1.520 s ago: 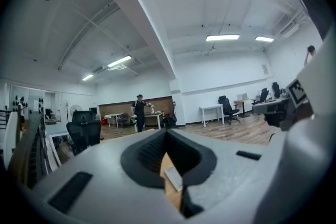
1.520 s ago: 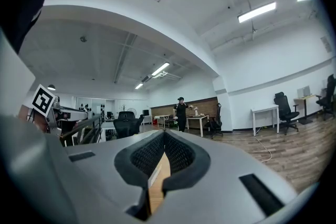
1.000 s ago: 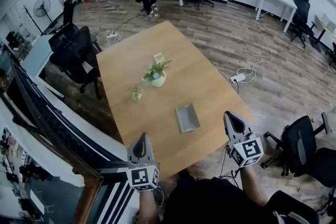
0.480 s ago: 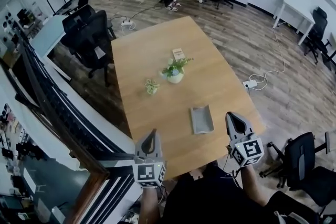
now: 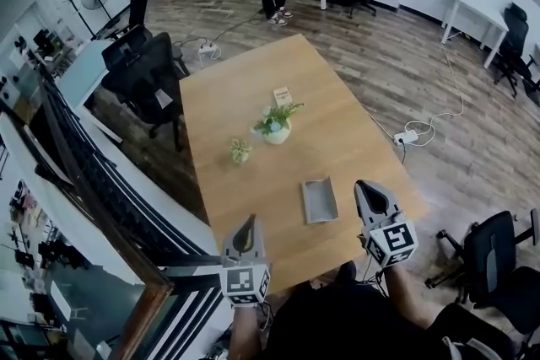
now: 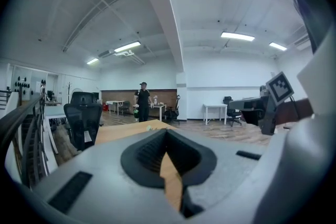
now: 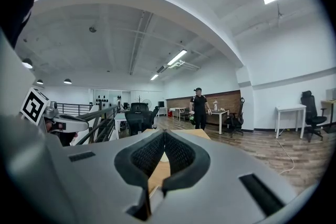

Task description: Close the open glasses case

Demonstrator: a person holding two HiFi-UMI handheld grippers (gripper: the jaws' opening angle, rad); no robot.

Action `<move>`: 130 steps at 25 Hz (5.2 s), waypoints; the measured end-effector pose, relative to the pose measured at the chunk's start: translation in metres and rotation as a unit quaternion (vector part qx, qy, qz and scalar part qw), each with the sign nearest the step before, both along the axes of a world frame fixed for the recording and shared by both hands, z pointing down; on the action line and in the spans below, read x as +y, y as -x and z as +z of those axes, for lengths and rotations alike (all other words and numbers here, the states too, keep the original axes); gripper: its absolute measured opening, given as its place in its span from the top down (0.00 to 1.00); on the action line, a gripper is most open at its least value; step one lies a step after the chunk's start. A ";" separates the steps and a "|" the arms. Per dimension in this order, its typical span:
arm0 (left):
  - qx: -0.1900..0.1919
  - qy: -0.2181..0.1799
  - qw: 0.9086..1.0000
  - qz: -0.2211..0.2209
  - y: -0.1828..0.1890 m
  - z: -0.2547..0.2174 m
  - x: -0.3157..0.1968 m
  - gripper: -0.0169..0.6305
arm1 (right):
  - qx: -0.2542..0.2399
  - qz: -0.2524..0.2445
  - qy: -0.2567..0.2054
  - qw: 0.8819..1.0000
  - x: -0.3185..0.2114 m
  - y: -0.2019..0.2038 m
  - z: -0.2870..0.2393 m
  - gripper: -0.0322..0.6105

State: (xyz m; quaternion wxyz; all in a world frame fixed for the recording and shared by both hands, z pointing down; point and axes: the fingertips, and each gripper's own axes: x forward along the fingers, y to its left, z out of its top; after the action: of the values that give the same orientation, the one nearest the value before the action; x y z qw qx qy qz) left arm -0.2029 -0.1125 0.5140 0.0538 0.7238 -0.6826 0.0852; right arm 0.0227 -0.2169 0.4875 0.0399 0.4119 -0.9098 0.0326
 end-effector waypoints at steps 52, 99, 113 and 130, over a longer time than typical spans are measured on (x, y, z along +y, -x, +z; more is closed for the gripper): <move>-0.020 0.039 0.997 -0.070 0.028 0.007 0.067 0.98 | 0.188 0.019 0.303 0.934 -0.039 0.021 0.306 0.87; -0.019 0.037 0.997 -0.061 0.015 0.012 0.058 0.98 | 0.241 -0.164 0.264 0.919 0.021 0.086 0.298 0.92; -0.023 0.034 0.997 -0.072 0.020 0.010 0.059 0.98 | 0.299 -0.167 0.247 0.906 0.032 0.088 0.322 0.93; -0.024 0.015 0.996 -0.090 0.022 0.005 0.073 0.98 | 0.293 -0.162 0.256 0.907 0.027 0.084 0.315 0.93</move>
State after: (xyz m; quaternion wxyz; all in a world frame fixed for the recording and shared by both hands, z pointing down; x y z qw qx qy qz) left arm -0.2251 -0.0400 0.5189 0.0560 0.6564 -0.7447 0.1073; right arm -0.0610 -0.1896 0.8023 0.4135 0.2252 -0.8718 0.1354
